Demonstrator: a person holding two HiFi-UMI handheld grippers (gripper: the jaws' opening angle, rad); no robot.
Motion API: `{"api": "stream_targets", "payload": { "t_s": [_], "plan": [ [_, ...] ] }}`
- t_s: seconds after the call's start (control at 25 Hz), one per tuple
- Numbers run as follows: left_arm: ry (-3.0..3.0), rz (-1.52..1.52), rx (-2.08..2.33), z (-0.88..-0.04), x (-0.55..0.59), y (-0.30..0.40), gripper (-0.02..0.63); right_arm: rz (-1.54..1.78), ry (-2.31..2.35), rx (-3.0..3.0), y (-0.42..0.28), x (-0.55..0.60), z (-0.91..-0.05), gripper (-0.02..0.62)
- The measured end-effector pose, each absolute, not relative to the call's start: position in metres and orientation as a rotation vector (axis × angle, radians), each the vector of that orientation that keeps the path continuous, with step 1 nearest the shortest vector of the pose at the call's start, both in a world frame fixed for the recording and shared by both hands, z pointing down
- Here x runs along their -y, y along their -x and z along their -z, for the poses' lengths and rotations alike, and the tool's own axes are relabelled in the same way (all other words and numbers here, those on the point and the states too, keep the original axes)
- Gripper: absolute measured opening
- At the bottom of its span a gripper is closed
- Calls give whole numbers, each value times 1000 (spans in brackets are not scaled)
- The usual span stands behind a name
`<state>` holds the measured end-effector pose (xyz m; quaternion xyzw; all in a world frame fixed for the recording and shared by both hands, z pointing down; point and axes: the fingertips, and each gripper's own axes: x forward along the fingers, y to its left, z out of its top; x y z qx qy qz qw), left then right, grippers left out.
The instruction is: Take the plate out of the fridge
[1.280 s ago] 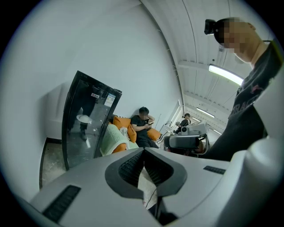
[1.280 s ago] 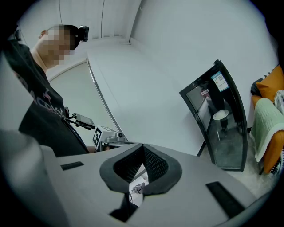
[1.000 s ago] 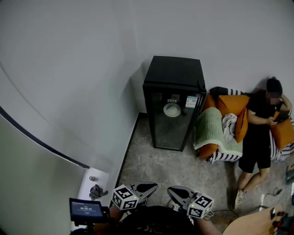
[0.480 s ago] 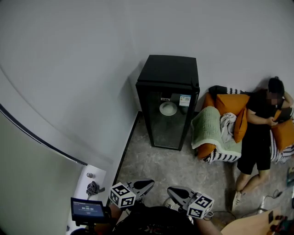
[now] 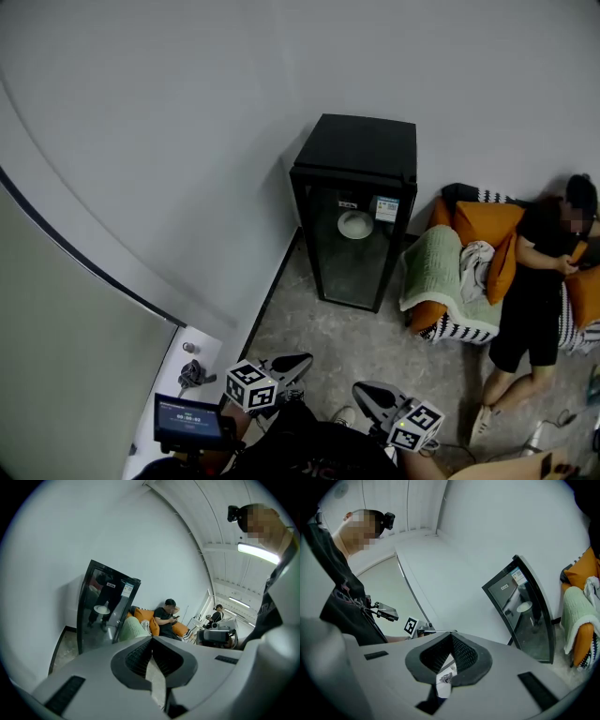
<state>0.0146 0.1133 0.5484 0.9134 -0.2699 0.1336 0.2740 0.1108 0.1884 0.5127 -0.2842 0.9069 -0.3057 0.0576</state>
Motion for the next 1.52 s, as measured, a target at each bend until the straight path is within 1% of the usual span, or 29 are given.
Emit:
{"api": "stream_targets", "payload": {
  "t_s": [0.32, 0.56, 1.16, 1.24, 1.36, 1.48, 1.52],
  "plan": [
    [-2444, -366, 797, -556, -56, -3, 5, 913, 967, -2682, -132, -175, -515, 3],
    [-2423, -369, 873, -569, 18, 19, 5, 918, 1090, -2609, -143, -151, -516, 3],
    [-2393, -443, 946, -606, 207, 70, 5, 938, 1288, -2475, -128, -78, -516, 4],
    [-2390, -451, 948, -609, 228, 73, 35, 949, 1307, -2456, -126, -72, -518, 3],
    [-2398, -465, 953, -614, 256, 78, 50, 963, 1343, -2434, -122, -64, -521, 5],
    [-2401, -491, 950, -622, 278, 78, 101, 968, 1376, -2409, -119, -57, -524, 3],
    [-2400, -498, 951, -624, 284, 78, 102, 970, 1384, -2401, -119, -55, -524, 4]
  ]
}}
